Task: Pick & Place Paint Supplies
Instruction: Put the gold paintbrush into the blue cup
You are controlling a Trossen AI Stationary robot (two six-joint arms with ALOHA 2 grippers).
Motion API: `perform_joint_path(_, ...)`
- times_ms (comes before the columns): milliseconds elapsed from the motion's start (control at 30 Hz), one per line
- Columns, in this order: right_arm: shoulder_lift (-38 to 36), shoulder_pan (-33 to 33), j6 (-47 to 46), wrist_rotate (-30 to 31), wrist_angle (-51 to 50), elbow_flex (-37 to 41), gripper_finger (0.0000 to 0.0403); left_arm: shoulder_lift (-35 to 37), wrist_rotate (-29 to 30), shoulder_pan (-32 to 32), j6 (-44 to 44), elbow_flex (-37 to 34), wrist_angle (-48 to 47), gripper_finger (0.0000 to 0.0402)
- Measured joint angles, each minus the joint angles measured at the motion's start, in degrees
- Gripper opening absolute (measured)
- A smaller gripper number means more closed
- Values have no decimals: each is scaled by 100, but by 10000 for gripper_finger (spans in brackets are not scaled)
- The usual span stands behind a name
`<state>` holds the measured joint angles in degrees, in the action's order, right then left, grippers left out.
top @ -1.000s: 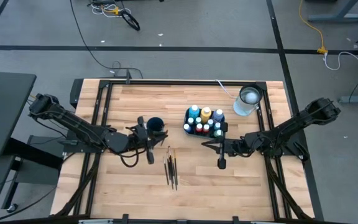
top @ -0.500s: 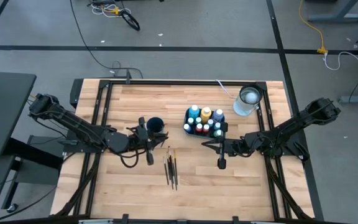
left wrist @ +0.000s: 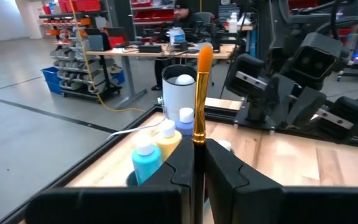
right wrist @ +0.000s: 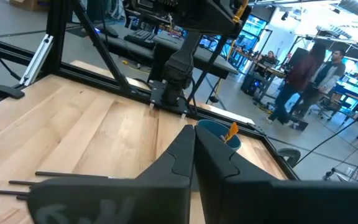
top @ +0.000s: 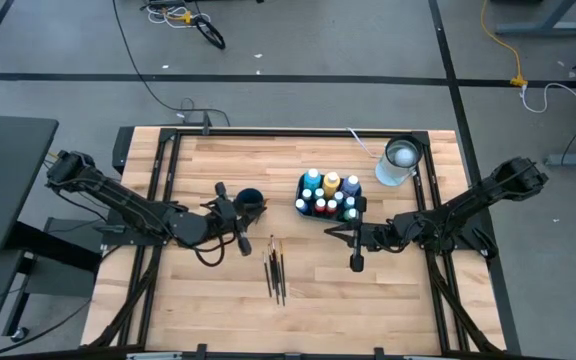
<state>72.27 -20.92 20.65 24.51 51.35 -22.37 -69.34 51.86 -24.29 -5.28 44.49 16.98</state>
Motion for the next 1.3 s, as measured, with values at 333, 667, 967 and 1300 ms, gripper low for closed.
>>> perform_joint_path(333,0,1,1,0,0,0,13,0,-20,0,85,0,49,22)
perform_joint_path(667,1,16,1,0,0,0,13,190,11,-18,212,6,43,22)
perform_joint_path(967,4,18,30,-31,30,0,13,666,155,-52,608,7,-75,22)
perform_joint_path(1300,4,29,831,22,505,-2,13,633,543,272,525,-584,100,22)
